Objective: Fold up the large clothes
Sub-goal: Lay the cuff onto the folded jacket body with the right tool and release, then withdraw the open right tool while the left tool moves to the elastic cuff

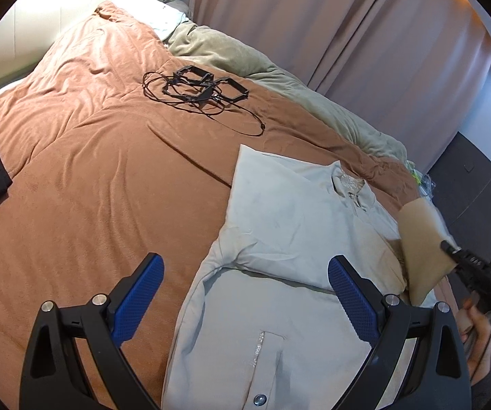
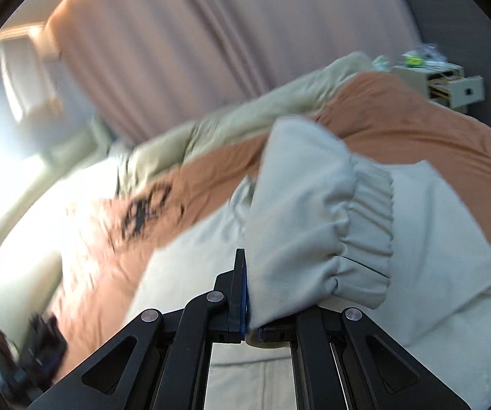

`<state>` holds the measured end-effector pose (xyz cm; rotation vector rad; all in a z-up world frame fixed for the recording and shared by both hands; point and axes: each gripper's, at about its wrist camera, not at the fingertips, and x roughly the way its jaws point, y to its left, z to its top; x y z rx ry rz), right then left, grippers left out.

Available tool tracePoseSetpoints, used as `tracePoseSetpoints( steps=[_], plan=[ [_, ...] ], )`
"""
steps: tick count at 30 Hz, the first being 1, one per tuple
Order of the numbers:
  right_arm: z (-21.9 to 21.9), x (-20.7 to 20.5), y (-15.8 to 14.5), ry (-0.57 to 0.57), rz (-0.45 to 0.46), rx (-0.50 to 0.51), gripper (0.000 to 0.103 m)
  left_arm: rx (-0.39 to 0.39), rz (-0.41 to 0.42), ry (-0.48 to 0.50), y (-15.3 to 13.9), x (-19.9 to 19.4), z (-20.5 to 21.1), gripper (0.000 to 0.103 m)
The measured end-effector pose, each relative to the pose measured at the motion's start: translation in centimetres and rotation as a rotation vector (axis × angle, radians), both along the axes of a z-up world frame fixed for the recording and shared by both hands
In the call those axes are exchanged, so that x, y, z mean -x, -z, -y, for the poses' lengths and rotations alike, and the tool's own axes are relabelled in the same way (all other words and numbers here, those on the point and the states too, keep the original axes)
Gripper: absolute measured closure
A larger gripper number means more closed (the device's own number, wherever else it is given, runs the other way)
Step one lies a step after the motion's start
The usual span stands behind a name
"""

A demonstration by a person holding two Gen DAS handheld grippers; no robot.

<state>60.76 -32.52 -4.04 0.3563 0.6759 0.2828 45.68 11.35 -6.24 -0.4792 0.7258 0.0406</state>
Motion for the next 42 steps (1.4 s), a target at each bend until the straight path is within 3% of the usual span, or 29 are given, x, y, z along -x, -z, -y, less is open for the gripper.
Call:
tracePoseSetpoints(
  steps=[5,7,9,11,14,18,24,28,31,35,42],
  plan=[
    [-5.2,-1.9,3.7,-0.098,-0.122,0.134,0.098,0.027,0.012,-0.006,-0.1,-0.4,-0.4,0.004],
    [-6.8,-2.1,5.2,-0.130,-0.190,0.165,0.090,0.026,0.013,-0.005,-0.2,-0.4,-0.2,0.004],
    [-7.4,-1.9,6.1,-0.173,-0.237,0.115,0.049,0.028,0.011,-0.001,-0.1,-0.6,0.1,0.004],
    [-7.4,-0.7,6.3,-0.201,-0.238,0.057,0.036,0.013,0.007,0.003,-0.2,-0.9,0.6,0.004],
    [-6.7,1.2,5.3,-0.233,-0.231,-0.019,0.036,-0.014,0.024,-0.001,-0.7,-1.0,1.4,0.004],
    [-3.1,3.8,3.9,-0.127,-0.182,-0.096,0.036,-0.024,0.041,0.018,-1.2,-0.9,3.1,0.004],
    [7.9,6.9,6.7,0.146,-0.249,-0.248,0.036,-0.138,0.030,0.121,-2.2,-1.0,8.6,0.004],
    [13.3,7.6,8.7,0.242,-0.281,-0.384,0.036,-0.166,0.037,0.194,-2.3,-1.7,12.8,0.004],
    [15.2,7.6,9.6,0.252,-0.287,-0.495,0.036,-0.176,0.015,0.256,-2.2,-3.1,16.2,0.004],
    [16.1,6.9,10.2,0.262,-0.290,-0.580,0.036,-0.283,-0.025,0.346,-1.7,-5.4,21.5,0.004],
    [17.3,5.4,12.9,0.303,-0.351,-0.640,0.043,-0.374,-0.096,0.445,0.5,-9.4,28.1,0.004]
  ],
)
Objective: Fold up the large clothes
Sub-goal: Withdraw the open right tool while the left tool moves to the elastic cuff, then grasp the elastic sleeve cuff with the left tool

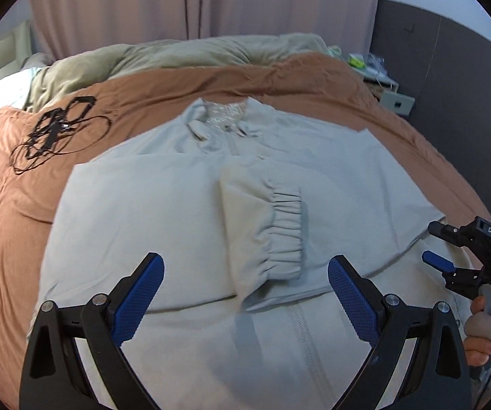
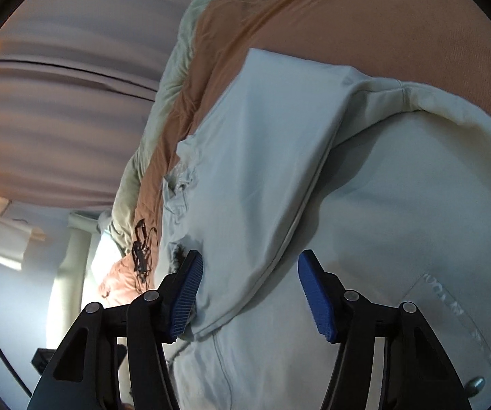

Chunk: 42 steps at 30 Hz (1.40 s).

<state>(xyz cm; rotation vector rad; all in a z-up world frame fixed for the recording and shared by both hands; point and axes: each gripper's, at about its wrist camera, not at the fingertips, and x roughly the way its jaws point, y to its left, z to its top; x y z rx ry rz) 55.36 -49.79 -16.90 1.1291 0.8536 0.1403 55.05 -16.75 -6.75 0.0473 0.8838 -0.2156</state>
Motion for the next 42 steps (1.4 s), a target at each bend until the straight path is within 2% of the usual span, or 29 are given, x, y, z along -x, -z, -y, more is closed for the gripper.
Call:
tracePoseSetpoints(
  steps=[4,8,12,15,18,21,25,28,31,36,37,39,42],
  plan=[
    [1.0,-0.9,0.5,0.033,-0.016,-0.023,0.043,-0.038,-0.045,0.031,2.1,-2.3,3.1,0.004],
    [1.9,-1.6,0.5,0.049,-0.016,-0.029,0.043,-0.143,-0.083,0.052,4.7,-4.1,5.9,0.004],
    [2.7,-1.5,1.0,0.073,-0.030,-0.055,0.043,-0.222,-0.109,0.039,6.5,-5.4,6.9,0.004],
    [3.5,-1.1,1.1,0.088,-0.027,-0.070,0.043,-0.279,-0.110,0.022,6.8,-5.8,6.3,0.004],
    [4.0,-0.9,1.2,0.096,-0.023,-0.072,0.043,-0.318,-0.084,-0.023,5.7,-5.8,4.1,0.004],
    [4.0,-0.9,1.4,0.099,-0.028,-0.083,0.043,-0.349,-0.067,-0.108,4.3,-5.7,0.8,0.004],
    [4.0,-0.9,1.6,0.094,-0.028,-0.090,0.043,-0.254,-0.064,-0.184,2.2,-5.1,-3.7,0.004],
    [4.0,-0.9,1.7,0.094,-0.029,-0.095,0.043,-0.192,-0.091,-0.202,2.1,-5.0,-5.8,0.004],
    [4.3,-0.9,2.2,0.100,-0.030,-0.118,0.043,-0.123,-0.144,-0.222,3.5,-5.6,-7.4,0.004],
    [4.8,-1.0,2.2,0.118,-0.025,-0.115,0.047,0.014,-0.252,-0.234,7.4,-6.5,-8.4,0.006],
    [4.9,-1.1,2.1,0.122,-0.024,-0.112,0.047,0.028,-0.273,-0.234,8.3,-6.7,-8.2,0.010],
    [5.4,-0.8,2.2,0.151,-0.016,-0.123,0.051,0.055,-0.292,-0.224,9.3,-6.8,-7.9,0.024],
    [6.4,-0.4,2.1,0.200,-0.007,-0.115,0.052,0.061,-0.269,-0.186,9.4,-7.2,-7.0,0.057]
  ],
)
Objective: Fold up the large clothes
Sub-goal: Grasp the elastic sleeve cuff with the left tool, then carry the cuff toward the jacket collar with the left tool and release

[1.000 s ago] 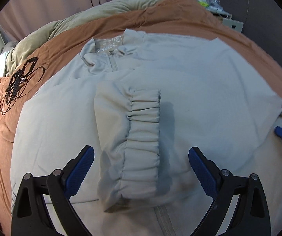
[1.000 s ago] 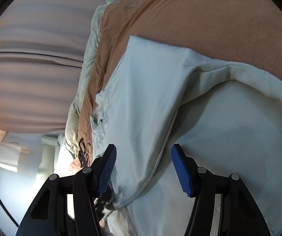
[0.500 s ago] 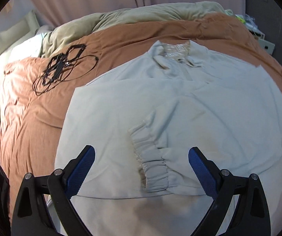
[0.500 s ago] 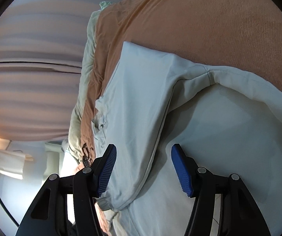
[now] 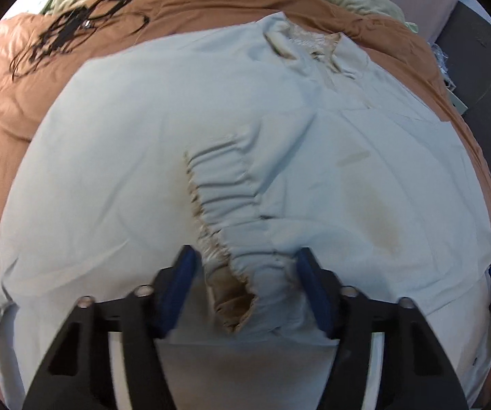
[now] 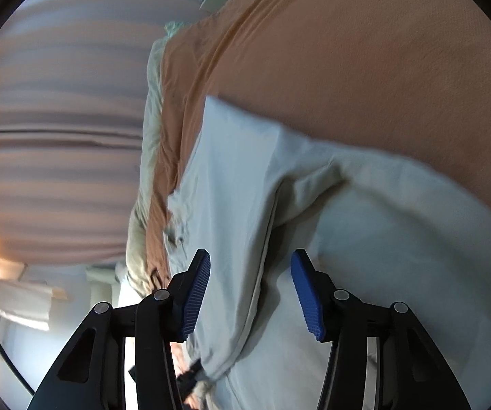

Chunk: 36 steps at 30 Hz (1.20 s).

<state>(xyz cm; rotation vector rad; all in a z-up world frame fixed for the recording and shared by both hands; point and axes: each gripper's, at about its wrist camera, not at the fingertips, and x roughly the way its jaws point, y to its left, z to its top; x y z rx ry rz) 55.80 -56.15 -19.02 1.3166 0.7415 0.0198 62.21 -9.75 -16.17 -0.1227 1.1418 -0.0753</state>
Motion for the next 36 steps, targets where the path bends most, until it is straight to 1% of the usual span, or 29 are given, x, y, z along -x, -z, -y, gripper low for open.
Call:
tracePoseSetpoints(
  steps=[2,4,7,9,10,12,15,17,18,20,21,22,23,24,25,26,28,29,34,35,36],
  plan=[
    [0.3,-0.2,0.1,0.007,0.007,-0.005,0.052,-0.011,0.022,0.011,-0.7,-0.4,0.3,0.080],
    [0.4,-0.4,0.4,0.009,0.022,-0.033,0.052,-0.014,0.058,0.012,-1.8,-0.9,0.2,0.085],
    [0.9,-0.2,0.9,0.050,0.041,-0.069,0.056,-0.034,0.106,0.006,-3.0,-1.6,-0.3,0.087],
    [1.3,0.0,1.1,0.090,0.045,-0.074,0.060,-0.041,0.111,0.005,-3.1,-2.1,-0.6,0.087],
    [1.5,0.0,1.3,0.108,0.042,-0.073,0.062,-0.042,0.108,0.005,-2.9,-2.1,-0.7,0.087],
    [1.8,0.1,1.8,0.131,0.027,-0.082,0.073,-0.041,0.092,0.003,-2.0,-2.3,-1.0,0.087],
    [2.1,0.2,2.5,0.148,-0.016,-0.076,0.080,-0.053,0.082,0.000,-0.7,-1.9,-1.5,0.087],
    [2.2,0.1,2.3,0.159,-0.040,-0.040,0.081,-0.056,0.085,-0.006,-0.3,-1.7,-1.8,0.086],
    [2.2,0.0,2.1,0.160,-0.048,-0.026,0.081,-0.055,0.083,-0.011,-0.3,-1.7,-1.9,0.084],
    [2.3,-0.1,1.9,0.154,-0.063,-0.012,0.081,-0.069,0.060,-0.029,-0.4,-1.7,-2.2,0.073],
    [2.3,0.0,1.7,0.153,-0.068,-0.007,0.078,-0.073,0.050,-0.032,-0.5,-1.8,-2.2,0.071],
    [2.4,0.0,1.4,0.153,-0.070,-0.003,0.076,-0.077,0.049,-0.030,-0.8,-1.6,-2.3,0.066],
    [2.5,0.1,1.2,0.155,-0.067,-0.002,0.067,-0.078,0.053,-0.026,-1.1,-1.4,-2.3,0.060],
    [2.6,0.3,0.9,0.156,-0.059,-0.004,0.055,-0.079,0.060,-0.025,-1.5,-1.1,-2.5,0.057],
    [2.7,0.5,0.5,0.155,-0.052,-0.004,0.049,-0.081,0.069,-0.030,-1.9,-0.7,-2.8,0.046],
    [2.6,0.6,0.1,0.151,-0.043,-0.001,0.043,-0.078,0.084,-0.035,-2.5,-0.3,-3.1,0.033],
    [2.4,0.7,-0.7,0.136,-0.033,0.009,0.042,-0.072,0.110,-0.046,-3.7,0.6,-3.9,0.019],
    [2.2,0.8,-1.1,0.127,-0.031,0.014,0.042,-0.065,0.120,-0.052,-4.4,1.1,-4.3,0.015],
    [0.8,1.4,-2.8,0.068,-0.022,0.068,0.042,-0.025,0.157,-0.083,-7.3,4.1,-6.4,0.015],
    [0.5,1.6,-3.2,0.058,-0.028,0.085,0.039,-0.017,0.163,-0.090,-7.9,4.9,-6.8,0.015],
    [0.1,2.0,-3.5,0.047,-0.036,0.107,0.031,-0.013,0.166,-0.094,-8.4,5.5,-7.2,0.015]
  ],
)
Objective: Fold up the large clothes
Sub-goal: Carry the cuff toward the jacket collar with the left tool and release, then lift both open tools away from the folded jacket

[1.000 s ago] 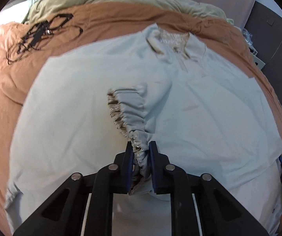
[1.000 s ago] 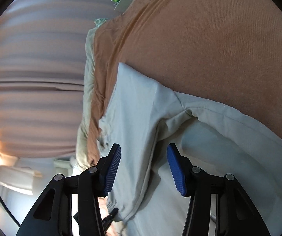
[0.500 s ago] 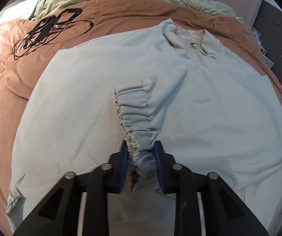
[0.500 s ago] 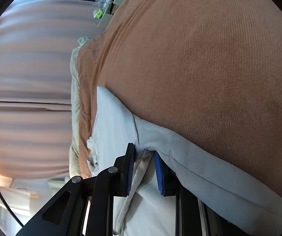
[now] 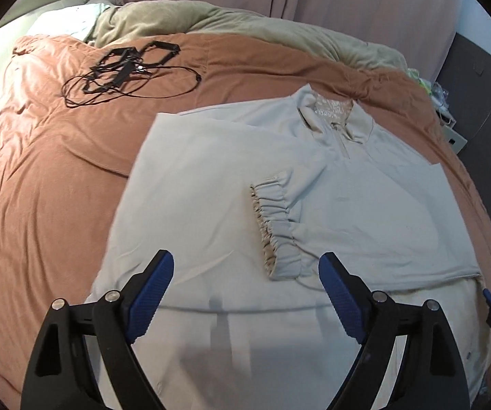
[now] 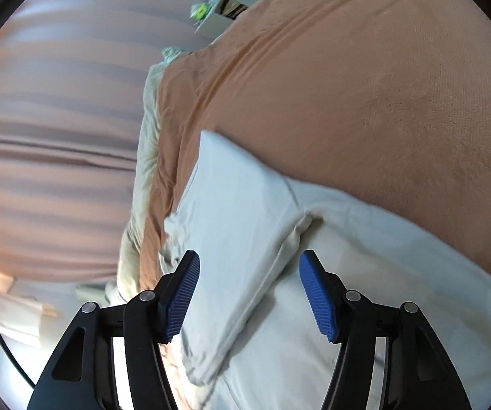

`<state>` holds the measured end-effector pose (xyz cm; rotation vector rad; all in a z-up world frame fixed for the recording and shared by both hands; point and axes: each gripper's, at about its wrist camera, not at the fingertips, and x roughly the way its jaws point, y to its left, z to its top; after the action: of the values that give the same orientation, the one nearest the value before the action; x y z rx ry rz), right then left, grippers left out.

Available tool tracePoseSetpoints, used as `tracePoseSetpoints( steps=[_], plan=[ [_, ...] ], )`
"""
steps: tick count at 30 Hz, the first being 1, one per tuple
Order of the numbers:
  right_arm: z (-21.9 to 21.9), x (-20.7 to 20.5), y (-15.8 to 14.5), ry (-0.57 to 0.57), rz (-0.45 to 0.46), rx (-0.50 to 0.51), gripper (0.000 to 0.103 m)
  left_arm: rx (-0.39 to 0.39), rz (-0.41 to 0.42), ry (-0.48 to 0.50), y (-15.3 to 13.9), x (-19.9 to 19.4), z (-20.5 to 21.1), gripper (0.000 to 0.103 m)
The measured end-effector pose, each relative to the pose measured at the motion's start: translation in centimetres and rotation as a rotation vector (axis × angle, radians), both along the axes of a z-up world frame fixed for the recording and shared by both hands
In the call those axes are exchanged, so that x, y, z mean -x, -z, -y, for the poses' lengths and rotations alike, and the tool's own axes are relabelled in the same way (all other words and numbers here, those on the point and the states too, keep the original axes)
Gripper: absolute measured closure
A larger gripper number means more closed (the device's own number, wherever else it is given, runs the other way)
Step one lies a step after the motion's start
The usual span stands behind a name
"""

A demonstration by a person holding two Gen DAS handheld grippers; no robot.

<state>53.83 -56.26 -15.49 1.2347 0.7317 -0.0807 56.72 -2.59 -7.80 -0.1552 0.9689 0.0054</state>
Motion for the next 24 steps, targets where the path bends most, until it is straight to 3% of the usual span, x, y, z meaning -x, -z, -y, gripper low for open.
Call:
tracePoseSetpoints(
  steps=[3,9,14,24],
  plan=[
    [-0.8,1.7,-1.0,-0.004,-0.025,0.067,0.014,0.012,0.017,-0.015,-1.5,2.3,-1.2,0.015],
    [-2.3,5.1,-2.6,-0.060,-0.017,0.106,0.010,0.053,0.090,-0.031,-4.6,7.8,-2.8,0.015],
    [-5.4,9.9,-5.2,-0.123,0.001,0.279,0.007,0.076,0.131,-0.020,-6.2,12.4,-3.7,0.014],
    [-5.9,18.2,-10.4,-0.174,0.093,0.447,0.007,0.085,0.241,-0.042,-8.7,22.2,-5.7,0.014]
  ],
)
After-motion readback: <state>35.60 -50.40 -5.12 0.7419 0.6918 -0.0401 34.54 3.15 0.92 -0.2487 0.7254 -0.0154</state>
